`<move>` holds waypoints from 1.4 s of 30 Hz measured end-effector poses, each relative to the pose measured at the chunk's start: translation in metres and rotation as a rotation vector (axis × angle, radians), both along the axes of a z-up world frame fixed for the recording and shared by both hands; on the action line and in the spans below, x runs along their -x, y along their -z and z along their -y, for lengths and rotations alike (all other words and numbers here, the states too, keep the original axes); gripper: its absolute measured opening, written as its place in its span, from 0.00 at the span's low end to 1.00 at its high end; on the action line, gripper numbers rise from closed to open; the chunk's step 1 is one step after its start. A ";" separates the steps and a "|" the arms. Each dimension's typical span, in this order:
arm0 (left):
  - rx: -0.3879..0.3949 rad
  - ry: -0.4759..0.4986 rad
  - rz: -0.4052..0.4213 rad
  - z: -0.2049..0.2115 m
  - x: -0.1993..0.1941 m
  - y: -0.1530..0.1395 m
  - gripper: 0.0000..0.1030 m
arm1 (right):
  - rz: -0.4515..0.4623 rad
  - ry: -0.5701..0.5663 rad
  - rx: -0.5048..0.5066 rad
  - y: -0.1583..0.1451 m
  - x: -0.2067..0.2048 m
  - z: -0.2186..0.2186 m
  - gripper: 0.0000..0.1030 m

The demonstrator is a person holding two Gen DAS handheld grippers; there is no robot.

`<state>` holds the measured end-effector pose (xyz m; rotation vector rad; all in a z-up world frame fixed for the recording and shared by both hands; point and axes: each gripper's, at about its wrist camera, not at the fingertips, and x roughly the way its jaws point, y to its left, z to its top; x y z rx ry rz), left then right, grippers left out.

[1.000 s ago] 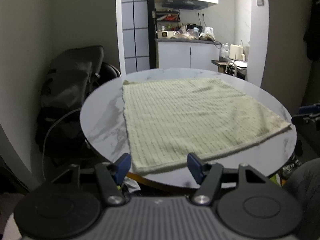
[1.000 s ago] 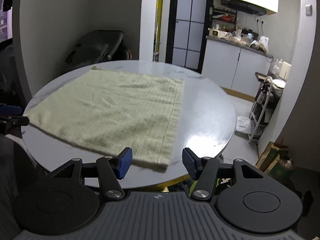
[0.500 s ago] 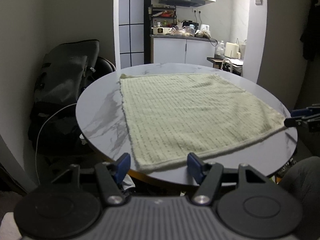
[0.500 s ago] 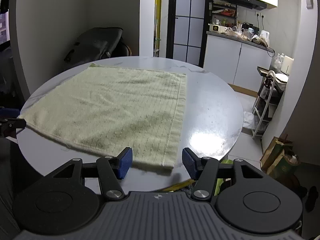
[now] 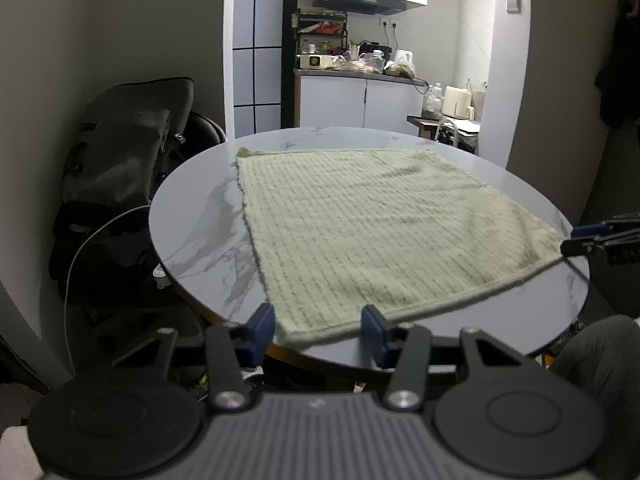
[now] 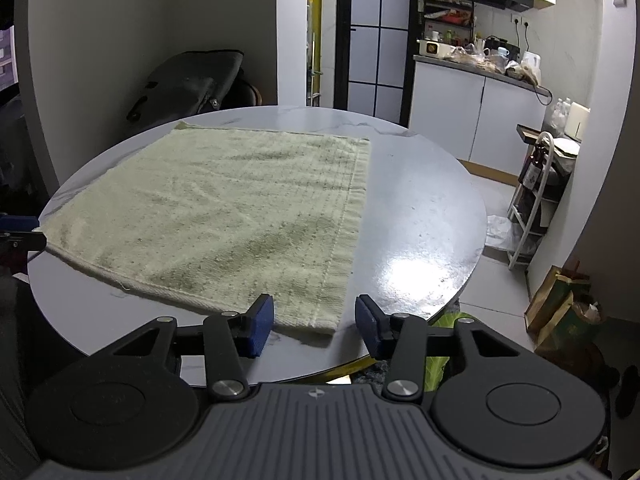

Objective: Fold towel
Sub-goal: 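Grasp the towel hem with the right gripper while the left gripper grasps it too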

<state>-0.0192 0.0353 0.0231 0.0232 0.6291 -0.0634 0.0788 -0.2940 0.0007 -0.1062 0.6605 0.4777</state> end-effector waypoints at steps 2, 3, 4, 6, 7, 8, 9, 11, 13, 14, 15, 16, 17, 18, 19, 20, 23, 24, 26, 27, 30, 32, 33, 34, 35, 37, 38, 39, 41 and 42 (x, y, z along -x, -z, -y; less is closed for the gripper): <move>-0.013 0.002 0.006 0.002 -0.001 0.001 0.49 | -0.005 -0.003 -0.009 0.001 -0.001 0.001 0.48; -0.019 0.000 0.009 0.004 -0.001 0.002 0.45 | -0.003 -0.006 -0.009 0.001 -0.001 0.002 0.48; -0.019 -0.003 0.011 0.006 -0.002 0.002 0.43 | -0.002 -0.010 -0.009 0.001 -0.001 0.002 0.48; -0.017 -0.009 0.015 0.009 -0.002 0.002 0.36 | 0.001 -0.017 -0.009 0.001 -0.001 0.002 0.47; -0.018 -0.010 0.018 0.011 -0.003 0.002 0.35 | 0.002 -0.021 -0.009 0.001 -0.001 0.002 0.43; -0.018 -0.010 0.020 0.011 -0.002 0.002 0.33 | 0.004 -0.025 -0.009 0.001 -0.002 0.002 0.41; -0.016 -0.011 0.025 0.013 -0.002 0.003 0.32 | 0.005 -0.028 -0.009 0.001 -0.002 0.002 0.38; -0.020 -0.016 0.036 0.016 -0.001 0.004 0.32 | 0.008 -0.036 -0.009 0.002 -0.002 0.002 0.33; -0.018 -0.025 0.032 0.016 -0.002 0.004 0.32 | 0.010 -0.043 -0.008 0.002 -0.002 0.003 0.32; -0.022 -0.024 0.027 0.017 -0.003 0.003 0.32 | 0.012 -0.047 -0.008 0.002 -0.003 0.003 0.32; -0.025 -0.022 0.022 0.017 -0.004 0.002 0.32 | 0.013 -0.050 -0.008 0.002 -0.003 0.003 0.32; -0.022 -0.019 0.019 0.016 -0.004 0.002 0.32 | 0.015 -0.052 -0.010 0.002 -0.003 0.003 0.32; -0.021 -0.017 0.018 0.016 -0.004 0.001 0.32 | 0.017 -0.049 -0.012 0.002 -0.002 0.003 0.32; -0.020 -0.015 0.017 0.015 -0.004 0.001 0.32 | 0.018 -0.046 -0.013 0.002 -0.002 0.003 0.32; -0.023 -0.013 0.019 0.015 -0.003 0.001 0.32 | 0.022 -0.044 -0.009 0.003 -0.001 0.003 0.32; -0.024 -0.014 0.023 0.015 -0.002 0.002 0.32 | 0.024 -0.044 -0.005 0.003 -0.001 0.003 0.32; -0.023 -0.020 0.034 0.017 0.000 0.004 0.32 | 0.027 -0.035 -0.012 0.003 0.000 0.004 0.32; -0.020 -0.026 0.038 0.016 0.001 0.004 0.29 | 0.028 -0.031 -0.015 0.003 0.000 0.004 0.32; -0.008 -0.033 0.036 0.015 0.001 0.004 0.23 | 0.028 -0.026 -0.019 0.004 0.001 0.004 0.33; 0.000 -0.036 0.035 0.014 0.001 0.003 0.22 | 0.024 -0.027 -0.021 0.003 0.000 0.003 0.33; 0.020 -0.039 0.027 0.012 0.001 0.002 0.22 | 0.017 -0.029 -0.022 0.002 -0.001 0.004 0.32; 0.023 -0.037 0.019 0.012 0.000 0.001 0.22 | 0.015 -0.029 -0.020 0.002 -0.002 0.004 0.32; 0.016 -0.033 0.017 0.012 0.000 0.000 0.22 | 0.015 -0.029 -0.019 0.002 -0.002 0.004 0.32; 0.007 -0.030 0.014 0.013 0.000 0.000 0.22 | 0.014 -0.029 -0.018 0.002 -0.002 0.004 0.32; 0.009 -0.033 0.013 0.014 0.000 0.000 0.22 | 0.013 -0.030 -0.018 0.002 -0.002 0.004 0.32; -0.002 -0.033 0.013 0.015 0.000 0.000 0.21 | 0.013 -0.027 -0.018 0.002 -0.002 0.003 0.32; -0.012 -0.032 0.013 0.016 0.000 0.000 0.21 | 0.013 -0.024 -0.021 0.002 -0.002 0.003 0.32; -0.009 -0.040 0.014 0.016 0.000 0.000 0.20 | 0.012 -0.024 -0.023 0.002 -0.002 0.002 0.31; -0.004 -0.045 0.014 0.017 0.000 0.000 0.10 | 0.007 -0.025 -0.027 0.001 -0.003 0.001 0.18; -0.004 -0.034 0.012 0.018 0.001 0.000 0.06 | 0.004 -0.026 -0.029 0.001 -0.003 0.001 0.14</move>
